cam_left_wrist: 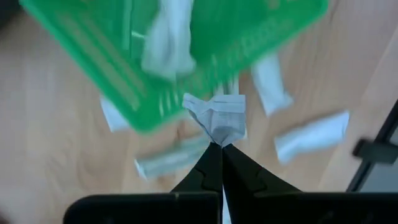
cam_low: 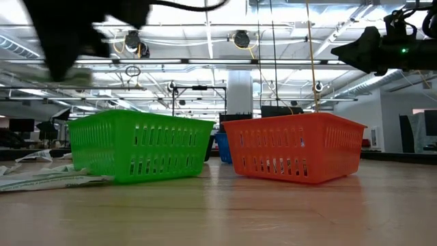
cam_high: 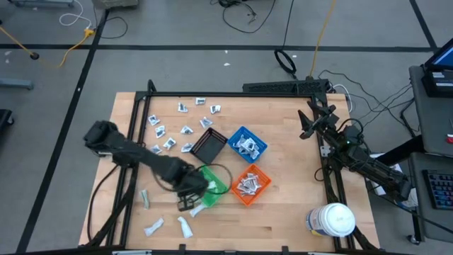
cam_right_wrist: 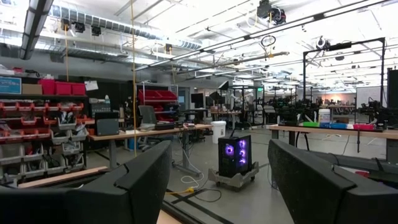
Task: Pick & Place First Aid Supplies
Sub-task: Put the green bandage into the green bin
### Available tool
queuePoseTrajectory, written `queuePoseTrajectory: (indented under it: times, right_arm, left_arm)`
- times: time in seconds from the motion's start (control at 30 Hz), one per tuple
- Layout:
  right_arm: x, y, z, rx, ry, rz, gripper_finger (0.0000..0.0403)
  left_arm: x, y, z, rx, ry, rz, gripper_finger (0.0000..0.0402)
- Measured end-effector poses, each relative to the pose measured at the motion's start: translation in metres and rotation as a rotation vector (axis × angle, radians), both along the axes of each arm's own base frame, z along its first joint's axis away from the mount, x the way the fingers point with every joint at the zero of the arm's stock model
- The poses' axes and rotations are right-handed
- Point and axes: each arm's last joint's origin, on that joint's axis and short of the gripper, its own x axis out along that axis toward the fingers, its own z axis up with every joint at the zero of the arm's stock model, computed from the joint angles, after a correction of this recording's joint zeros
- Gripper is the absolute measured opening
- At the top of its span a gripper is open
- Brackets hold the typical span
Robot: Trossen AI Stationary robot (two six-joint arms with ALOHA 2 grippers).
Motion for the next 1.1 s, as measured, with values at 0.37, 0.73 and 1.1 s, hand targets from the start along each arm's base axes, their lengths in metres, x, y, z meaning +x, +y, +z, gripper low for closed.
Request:
queuePoseTrajectory:
  times: [0.37,0.73,1.1]
  right_arm:
    - [0.0,0.0,0.0,0.0,0.0,0.0,0.0263]
    - [0.0,0.0,0.0,0.0,0.0,0.0,0.0263]
    - [0.0,0.0,0.0,0.0,0.0,0.0,0.0263]
  left_arm:
    - [0.064,0.019,0.005,0.02,-0.05,-0.026,0.0]
    - [0.083,0.02,-0.042,0.131,0.035,-0.052,0.0]
    - [0.084,0.018,-0.045,0.135,0.032,-0.025,0.0087]
